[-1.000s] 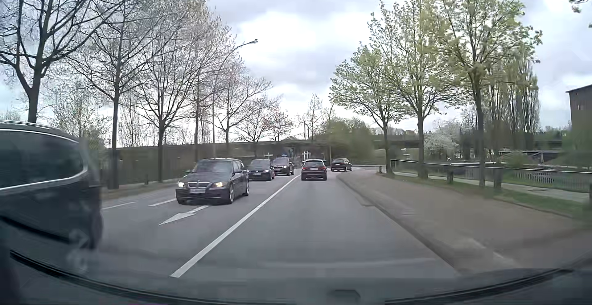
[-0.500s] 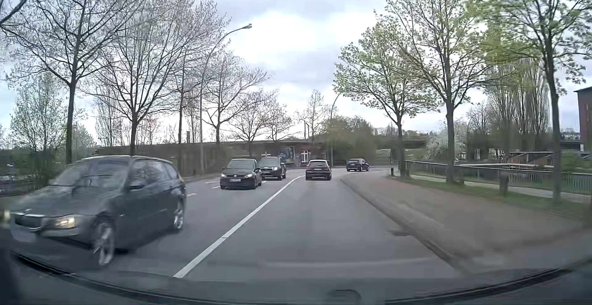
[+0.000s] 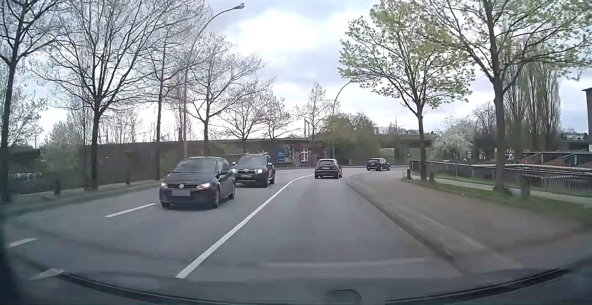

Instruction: Follow the waypoints while adhering to traffic rules and regulations

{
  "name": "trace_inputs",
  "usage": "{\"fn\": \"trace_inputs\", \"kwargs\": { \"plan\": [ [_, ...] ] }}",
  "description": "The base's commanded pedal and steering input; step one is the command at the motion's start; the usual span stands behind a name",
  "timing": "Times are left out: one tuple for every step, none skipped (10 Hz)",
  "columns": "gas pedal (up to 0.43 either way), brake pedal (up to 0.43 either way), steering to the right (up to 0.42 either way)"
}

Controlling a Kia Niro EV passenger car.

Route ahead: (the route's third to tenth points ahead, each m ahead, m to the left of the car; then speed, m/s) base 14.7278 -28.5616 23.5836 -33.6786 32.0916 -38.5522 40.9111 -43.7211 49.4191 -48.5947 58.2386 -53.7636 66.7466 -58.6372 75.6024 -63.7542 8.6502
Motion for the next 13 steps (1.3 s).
{"fn": "trace_inputs", "kwargs": {
  "plan": [
    [0.118, 0.006, -0.002],
    [0.118, 0.006, -0.002],
    [0.118, 0.006, -0.002],
    [0.118, 0.006, -0.002],
    [0.118, 0.0, -0.001],
    [0.13, 0.006, -0.001],
    [0.13, 0.0, 0.0],
    [0.13, 0.0, 0.0],
    [0.13, 0.006, 0.0],
    [0.13, 0.006, 0.0],
    [0.13, 0.0, 0.002],
    [0.13, 0.006, 0.003],
    [0.13, 0.006, 0.003]
  ]
}}
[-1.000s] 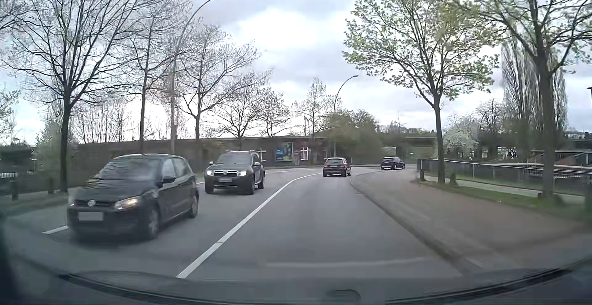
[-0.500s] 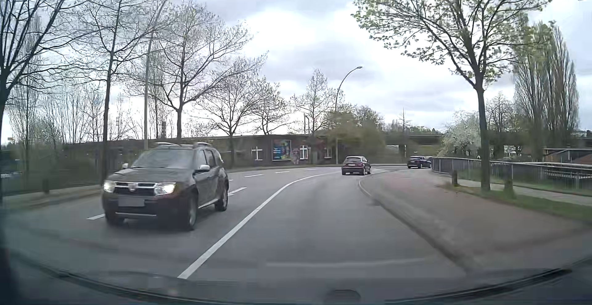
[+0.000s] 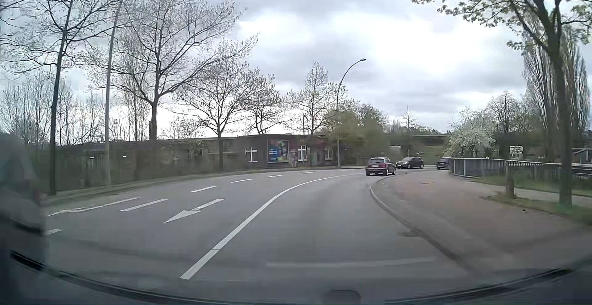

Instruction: Follow the waypoints while adhering to traffic rules and regulations

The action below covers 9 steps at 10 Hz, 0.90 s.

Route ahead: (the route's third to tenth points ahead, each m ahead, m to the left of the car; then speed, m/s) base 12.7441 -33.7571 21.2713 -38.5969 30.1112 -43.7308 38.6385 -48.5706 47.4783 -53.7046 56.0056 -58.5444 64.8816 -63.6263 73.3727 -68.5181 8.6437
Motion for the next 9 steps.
{"fn": "trace_inputs", "kwargs": {
  "plan": [
    [0.13, 0.006, 0.004],
    [0.13, 0.006, 0.006],
    [0.13, 0.006, 0.008],
    [0.13, 0.0, 0.011],
    [0.13, 0.006, 0.014],
    [0.13, 0.006, 0.018],
    [0.13, 0.006, 0.025],
    [0.13, 0.006, 0.033],
    [0.13, 0.006, 0.037]
  ]
}}
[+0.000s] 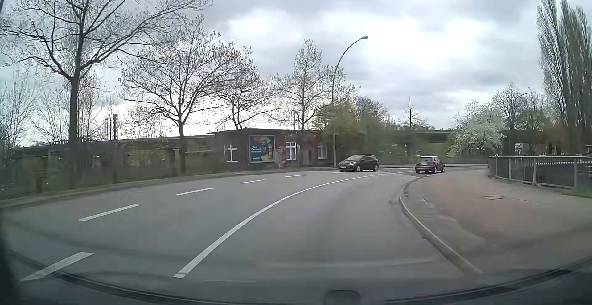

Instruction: Follow the waypoints while adhering to traffic rules and regulations

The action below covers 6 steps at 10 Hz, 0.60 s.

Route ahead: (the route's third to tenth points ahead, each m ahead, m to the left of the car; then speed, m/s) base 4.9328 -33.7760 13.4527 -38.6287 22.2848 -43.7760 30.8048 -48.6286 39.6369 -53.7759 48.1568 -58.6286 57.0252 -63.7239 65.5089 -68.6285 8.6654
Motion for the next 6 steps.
{"fn": "trace_inputs", "kwargs": {
  "plan": [
    [0.13, 0.0, 0.04],
    [0.13, 0.006, 0.044],
    [0.13, 0.0, 0.049],
    [0.13, 0.0, 0.054],
    [0.13, 0.0, 0.058],
    [0.13, 0.0, 0.059]
  ]
}}
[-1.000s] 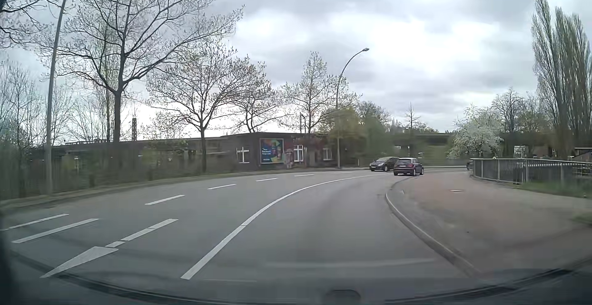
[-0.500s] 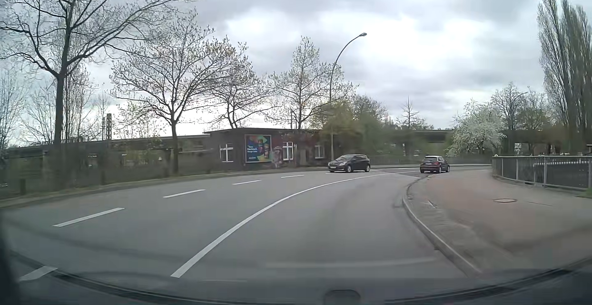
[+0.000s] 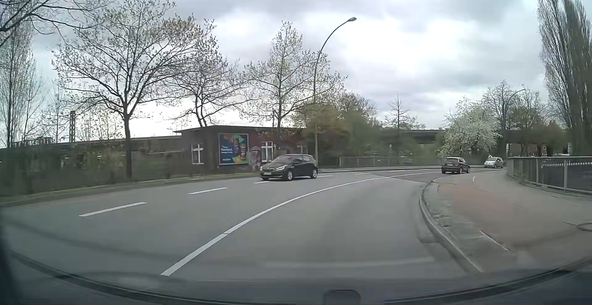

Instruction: Follow the waypoints while adhering to traffic rules and regulations

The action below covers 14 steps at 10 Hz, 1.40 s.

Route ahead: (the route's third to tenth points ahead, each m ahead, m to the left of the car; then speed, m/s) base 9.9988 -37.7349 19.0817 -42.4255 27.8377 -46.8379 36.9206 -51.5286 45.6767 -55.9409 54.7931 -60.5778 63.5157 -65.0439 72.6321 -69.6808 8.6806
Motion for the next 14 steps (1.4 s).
{"fn": "trace_inputs", "kwargs": {
  "plan": [
    [0.13, 0.006, 0.059],
    [0.118, 0.0, 0.061],
    [0.118, 0.0, 0.065],
    [0.118, 0.0, 0.073],
    [0.118, 0.0, 0.083],
    [0.118, 0.0, 0.091],
    [0.118, 0.006, 0.094],
    [0.118, 0.0, 0.095],
    [0.118, 0.0, 0.095],
    [0.118, 0.0, 0.095],
    [0.118, 0.0, 0.095],
    [0.118, 0.006, 0.095],
    [0.118, 0.0, 0.095],
    [0.118, 0.0, 0.095]
  ]
}}
